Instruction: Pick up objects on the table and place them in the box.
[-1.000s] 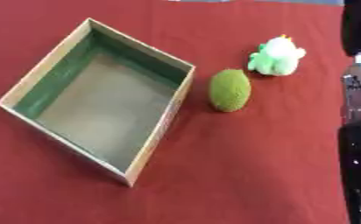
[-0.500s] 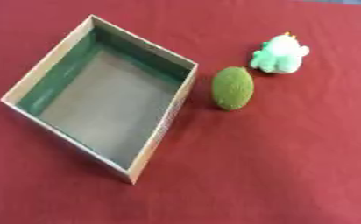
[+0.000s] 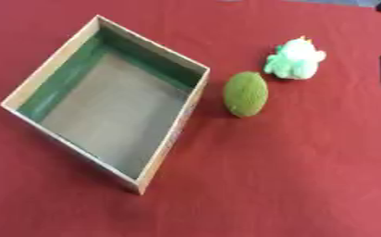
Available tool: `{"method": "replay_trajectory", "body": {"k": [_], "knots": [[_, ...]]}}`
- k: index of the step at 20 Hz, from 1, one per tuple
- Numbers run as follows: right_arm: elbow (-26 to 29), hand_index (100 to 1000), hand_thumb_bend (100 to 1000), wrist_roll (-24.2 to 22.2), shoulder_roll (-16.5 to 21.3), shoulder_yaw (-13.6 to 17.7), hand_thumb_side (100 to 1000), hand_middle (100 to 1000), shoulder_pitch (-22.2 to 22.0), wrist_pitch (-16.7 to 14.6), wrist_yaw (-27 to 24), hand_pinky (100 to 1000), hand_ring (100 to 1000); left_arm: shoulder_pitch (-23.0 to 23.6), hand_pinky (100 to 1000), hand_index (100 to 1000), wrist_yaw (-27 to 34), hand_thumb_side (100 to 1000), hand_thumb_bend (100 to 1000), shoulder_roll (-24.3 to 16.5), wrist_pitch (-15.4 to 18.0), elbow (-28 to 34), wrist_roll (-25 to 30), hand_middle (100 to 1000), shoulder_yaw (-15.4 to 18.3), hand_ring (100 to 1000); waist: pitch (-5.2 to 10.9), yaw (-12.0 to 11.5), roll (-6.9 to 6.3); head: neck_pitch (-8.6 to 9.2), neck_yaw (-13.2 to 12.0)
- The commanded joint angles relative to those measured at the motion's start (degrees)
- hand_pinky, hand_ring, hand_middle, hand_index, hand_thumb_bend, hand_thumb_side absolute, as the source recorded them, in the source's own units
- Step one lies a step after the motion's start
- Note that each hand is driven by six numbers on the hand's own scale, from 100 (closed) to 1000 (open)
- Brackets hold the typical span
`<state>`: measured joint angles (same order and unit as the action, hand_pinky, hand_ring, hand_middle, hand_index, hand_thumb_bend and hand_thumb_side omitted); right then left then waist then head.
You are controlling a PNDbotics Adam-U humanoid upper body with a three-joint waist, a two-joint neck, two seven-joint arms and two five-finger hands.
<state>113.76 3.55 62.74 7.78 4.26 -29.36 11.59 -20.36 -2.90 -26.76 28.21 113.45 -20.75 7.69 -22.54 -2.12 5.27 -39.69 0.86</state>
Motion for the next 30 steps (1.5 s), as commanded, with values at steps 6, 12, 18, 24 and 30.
{"method": "replay_trajectory", "body": {"k": [6, 12, 18, 24, 30], "knots": [[0.83, 931, 100, -3.91, 7.63, -3.32, 226, 805, 0.52, 1.73, 7.5, 852, 971, 0.01, 841, 915, -0.5, 673, 190, -2.25, -0.07, 1.14, -0.34, 723, 0.39, 799, 1.7, -0.03, 1.1, 0.57, -0.19], [0.83, 937, 100, -8.34, 9.2, -7.11, 246, 806, 1.7, 2.03, 8.54, 859, 983, -0.31, 841, 914, -0.23, 673, 190, -2.06, -0.17, 1.14, -0.07, 722, 0.22, 799, 1.66, -0.72, 1.19, 0.48, 0.29], [0.83, 948, 100, -12.37, 9.76, -11.06, 259, 809, 2.83, 1.86, 8.32, 874, 1000, -0.7, 841, 914, 0.12, 676, 187, -1.8, -0.18, 1.14, 0.24, 723, -0.05, 799, 1.63, -1.41, 1.05, 0.67, 0.98], [0.83, 951, 100, -15.6, 10.01, -14.27, 259, 809, 5.88, 2.46, 7.15, 879, 1000, -0.85, 841, 914, 0.53, 679, 184, -1.6, -0.27, 1.14, 0.77, 723, -0.41, 799, 1.67, -1.92, 1.04, 0.65, 1.67], [0.83, 955, 100, -15.62, 9.35, -16.39, 252, 815, 10.53, 3.57, 6.45, 878, 1000, -0.99, 841, 914, 1.04, 684, 180, -1.39, -0.4, 1.14, 1.39, 723, -0.85, 799, 1.73, -2.46, 1.07, 0.45, 2.02]]}}
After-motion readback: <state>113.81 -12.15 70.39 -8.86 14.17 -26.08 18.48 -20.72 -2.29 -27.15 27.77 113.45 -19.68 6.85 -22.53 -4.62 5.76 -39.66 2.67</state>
